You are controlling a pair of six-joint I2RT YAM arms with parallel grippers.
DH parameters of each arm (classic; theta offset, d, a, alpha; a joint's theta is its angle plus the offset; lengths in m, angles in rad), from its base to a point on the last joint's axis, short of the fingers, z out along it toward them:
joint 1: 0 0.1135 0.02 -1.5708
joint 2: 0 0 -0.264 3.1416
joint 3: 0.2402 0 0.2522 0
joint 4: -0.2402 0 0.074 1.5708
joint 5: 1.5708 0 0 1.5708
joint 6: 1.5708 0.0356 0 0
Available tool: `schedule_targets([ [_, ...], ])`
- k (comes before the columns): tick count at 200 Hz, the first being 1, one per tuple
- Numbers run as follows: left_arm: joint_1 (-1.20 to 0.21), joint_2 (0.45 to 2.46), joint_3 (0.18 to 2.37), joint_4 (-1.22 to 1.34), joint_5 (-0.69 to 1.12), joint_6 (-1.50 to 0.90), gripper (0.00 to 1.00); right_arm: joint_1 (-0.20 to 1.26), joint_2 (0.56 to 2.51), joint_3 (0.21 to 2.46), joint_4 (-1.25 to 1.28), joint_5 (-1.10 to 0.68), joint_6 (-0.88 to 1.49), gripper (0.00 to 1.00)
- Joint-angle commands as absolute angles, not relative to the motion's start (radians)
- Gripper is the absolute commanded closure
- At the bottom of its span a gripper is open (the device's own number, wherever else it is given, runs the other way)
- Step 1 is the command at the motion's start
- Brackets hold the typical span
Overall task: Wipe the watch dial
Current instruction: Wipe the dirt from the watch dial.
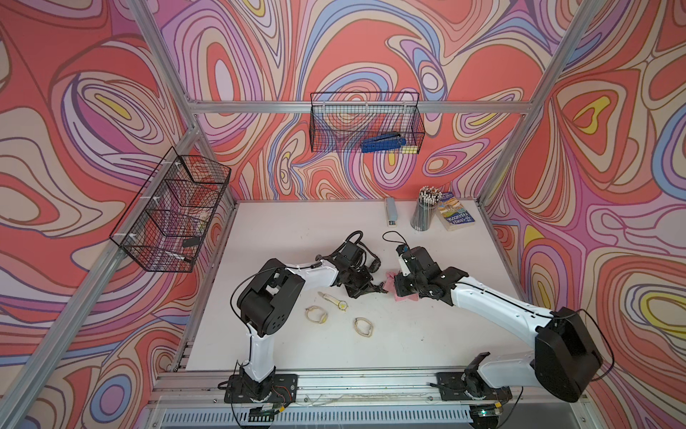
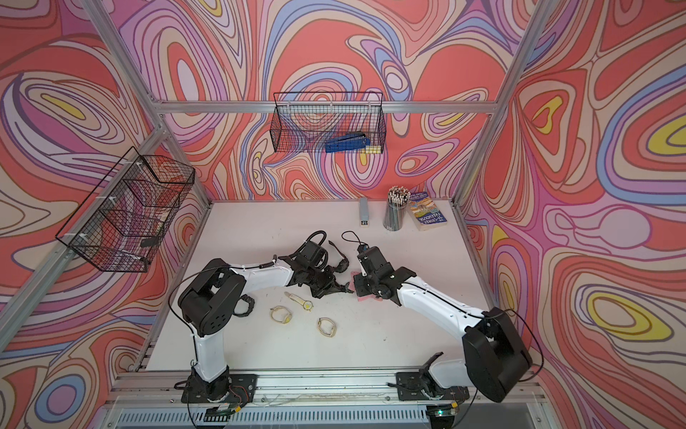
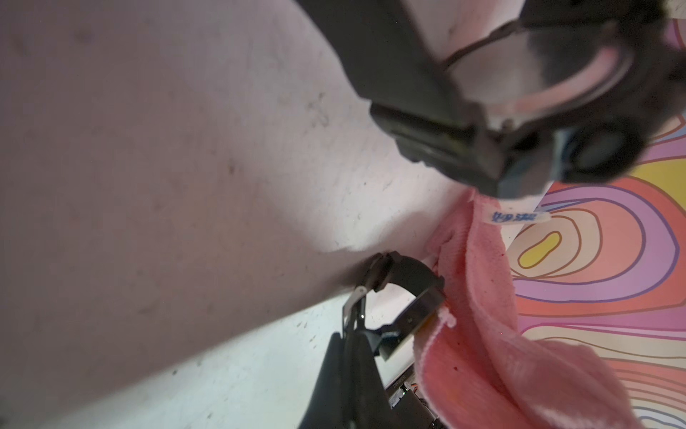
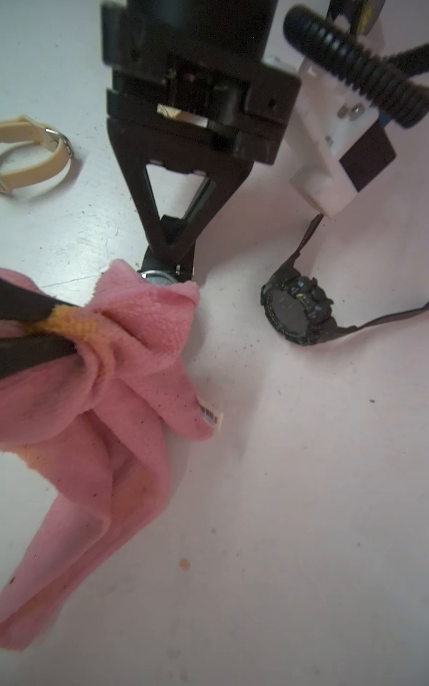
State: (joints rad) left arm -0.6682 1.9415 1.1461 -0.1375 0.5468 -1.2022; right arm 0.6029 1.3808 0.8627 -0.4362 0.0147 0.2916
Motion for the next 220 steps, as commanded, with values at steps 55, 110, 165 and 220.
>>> schedule_targets([
  [55, -0.680, 1.963, 1.152, -0.114, 0.562, -1.233, 1.00, 0.619, 1.572, 0.899, -0.349, -0.066, 0.334, 1.00],
  [110, -0.687, 1.961, 1.151, -0.106, 0.572, -1.236, 1.00, 0.619, 1.675, 0.939, -0.383, 0.010, 0.377, 1.00],
  [165, -0.686, 1.962, 1.130, -0.074, 0.577, -1.252, 1.00, 0.618, 1.712, 0.962, -0.526, 0.126, 0.378, 1.00],
  [220, -0.687, 1.957, 1.112, -0.056, 0.580, -1.258, 1.00, 0.616, 1.658, 0.976, -0.600, 0.215, 0.351, 1.00],
])
